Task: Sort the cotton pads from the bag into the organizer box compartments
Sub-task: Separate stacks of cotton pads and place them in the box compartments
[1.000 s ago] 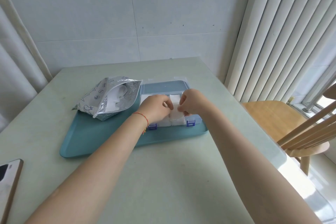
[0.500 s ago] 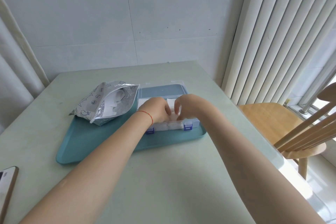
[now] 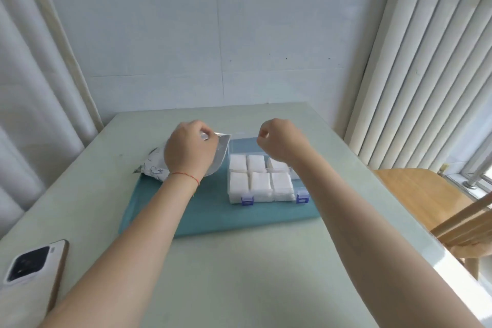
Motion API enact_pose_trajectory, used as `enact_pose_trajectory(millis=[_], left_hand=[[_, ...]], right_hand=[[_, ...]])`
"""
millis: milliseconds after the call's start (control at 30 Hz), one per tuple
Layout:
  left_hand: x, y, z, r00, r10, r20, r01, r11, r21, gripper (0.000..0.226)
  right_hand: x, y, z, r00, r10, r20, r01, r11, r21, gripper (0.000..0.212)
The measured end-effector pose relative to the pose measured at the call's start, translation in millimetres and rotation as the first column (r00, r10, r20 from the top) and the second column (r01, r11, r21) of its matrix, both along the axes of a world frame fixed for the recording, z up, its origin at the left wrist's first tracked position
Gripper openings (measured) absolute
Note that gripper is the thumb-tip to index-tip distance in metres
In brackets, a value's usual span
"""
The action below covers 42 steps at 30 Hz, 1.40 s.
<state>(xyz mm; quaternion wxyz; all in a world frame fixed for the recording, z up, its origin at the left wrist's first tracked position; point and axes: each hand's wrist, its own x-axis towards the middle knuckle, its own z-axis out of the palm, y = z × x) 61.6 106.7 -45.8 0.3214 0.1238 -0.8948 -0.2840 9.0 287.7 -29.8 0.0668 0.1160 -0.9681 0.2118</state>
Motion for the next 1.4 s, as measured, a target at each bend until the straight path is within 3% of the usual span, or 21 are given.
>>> enact_pose_trajectory(millis=[67,133,200,333,433,533,600,700,767,833,900,1000,1133,1267,1400], left_hand=[[6.9,-30.9,2.7,0.995,0.076,0.072,-0.078,0.996,0.034,0.012],[14.6,-57.8,1.3,0.965,0.029,0.262,-0.043,0.998,0.048,0.033],[17.9,-73.1,-5.3,0.928,-0.035,0.372,0.023,0.999,0.036,0.038],[20.6,-86.7,-14.0,0.967,-0.093,0.239,0.065,0.990,0.123,0.005],[19.6,-92.4,-18.0,0.986,-0.129,0.104,0.109,0.978,0.177,0.012],[18.4,-93.2,-22.3,0.989,-0.144,0.026,0.134,0.960,0.246,0.014],[16.8,-95.8,-27.0,0.987,-0.162,0.000,0.155,0.943,0.295,0.013],[14.4,-97.0,-33.4,0.981,-0.188,-0.042,0.188,0.886,0.424,0.017],[11.7,-96.4,-35.6,0.976,-0.206,-0.072,0.211,0.814,0.541,0.020],[10.2,-94.3,-36.6,0.961,-0.261,-0.095,0.255,0.692,0.675,0.017],[7.6,-95.5,-38.1,0.940,-0.324,-0.108,0.287,0.577,0.765,0.008],[5.0,-97.0,-41.7,0.936,-0.337,-0.104,0.282,0.537,0.795,0.006],[-0.1,-99.7,-47.1,0.973,-0.218,-0.074,0.193,0.601,0.775,0.007],[-1.9,-97.3,-44.0,0.990,-0.115,-0.085,0.140,0.649,0.748,0.013],[-0.2,-92.0,-40.8,0.991,-0.120,-0.060,0.128,0.712,0.690,0.011]], right_hand=[[2.1,-32.2,-0.2,0.998,0.057,0.003,-0.056,0.998,-0.037,0.020],[5.0,-63.5,-4.6,0.992,0.114,0.046,-0.112,0.992,-0.050,0.016],[9.6,-87.4,-10.0,0.981,0.165,0.103,-0.158,0.984,-0.077,0.020],[15.2,-115.9,-20.1,0.961,0.218,0.171,-0.191,0.968,-0.161,0.020],[9.4,-128.9,-29.8,0.955,0.197,0.223,-0.124,0.945,-0.301,0.024],[2.5,-138.5,-36.4,0.900,0.176,0.399,0.029,0.889,-0.457,0.023],[-1.1,-146.6,-37.9,0.843,0.187,0.504,0.149,0.819,-0.553,0.027],[-3.2,-159.5,-39.5,0.775,0.222,0.592,0.353,0.625,-0.696,0.028],[-7.8,-168.0,-41.5,0.755,0.224,0.617,0.454,0.502,-0.737,0.032],[-7.1,-172.1,-41.1,0.751,0.207,0.627,0.500,0.442,-0.744,0.023],[-8.3,-177.1,-39.2,0.749,0.181,0.638,0.521,0.434,-0.735,0.007],[-12.5,-181.1,-37.9,0.751,0.110,0.652,0.512,0.526,-0.679,0.022],[-19.0,-179.2,-41.3,0.854,-0.012,0.520,0.378,0.700,-0.605,0.013],[-18.4,-149.3,-32.1,0.912,0.011,0.411,0.239,0.798,-0.553,0.015],[-4.5,-109.3,-19.1,0.910,0.162,0.383,0.114,0.788,-0.604,0.023]])
